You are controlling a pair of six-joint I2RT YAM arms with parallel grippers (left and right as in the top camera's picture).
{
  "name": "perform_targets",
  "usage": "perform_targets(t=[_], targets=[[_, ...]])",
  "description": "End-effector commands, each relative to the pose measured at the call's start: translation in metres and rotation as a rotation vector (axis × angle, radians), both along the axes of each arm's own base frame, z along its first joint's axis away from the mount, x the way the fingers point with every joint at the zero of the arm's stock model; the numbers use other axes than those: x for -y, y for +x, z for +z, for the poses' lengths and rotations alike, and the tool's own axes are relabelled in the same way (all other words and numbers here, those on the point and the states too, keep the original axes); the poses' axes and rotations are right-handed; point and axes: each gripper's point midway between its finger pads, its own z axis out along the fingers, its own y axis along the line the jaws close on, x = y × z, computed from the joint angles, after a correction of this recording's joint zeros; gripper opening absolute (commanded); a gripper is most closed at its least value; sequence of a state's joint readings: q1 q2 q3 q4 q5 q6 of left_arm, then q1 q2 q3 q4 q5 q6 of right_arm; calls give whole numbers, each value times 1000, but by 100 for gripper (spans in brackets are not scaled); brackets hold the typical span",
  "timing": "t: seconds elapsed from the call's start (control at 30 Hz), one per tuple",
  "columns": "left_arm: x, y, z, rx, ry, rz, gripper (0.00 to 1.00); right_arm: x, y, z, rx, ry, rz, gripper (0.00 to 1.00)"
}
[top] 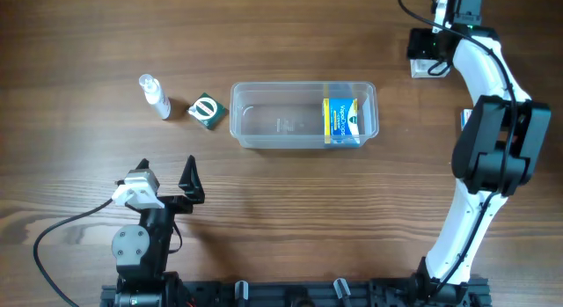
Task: Pack container
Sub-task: 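Open right gripper and move to the white Hansaplast box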
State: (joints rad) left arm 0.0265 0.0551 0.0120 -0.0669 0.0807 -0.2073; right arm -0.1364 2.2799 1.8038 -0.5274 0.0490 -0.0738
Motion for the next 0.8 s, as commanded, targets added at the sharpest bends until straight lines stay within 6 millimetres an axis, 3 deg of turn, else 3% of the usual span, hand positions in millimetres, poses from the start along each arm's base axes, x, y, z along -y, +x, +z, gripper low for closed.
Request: perform_targets(t=[0.0, 0.27, 0.47, 0.67, 0.77], targets=[[1, 0, -3, -8, -11, -5, 100, 6, 5, -15, -10, -6, -1, 91], [1, 0, -3, -8, -11, -5, 100, -1, 0, -47, -64, 28, 23, 90], [1, 0, -3, -8, -11, -5, 100, -1, -1, -48, -71, 29, 23, 86], [1, 0, -3, -8, -11, -5, 100, -2, -4, -46, -77, 46, -4, 70], [0, 0, -3, -8, -11, -5, 100, -2, -4, -37, -65, 52, -17, 69]])
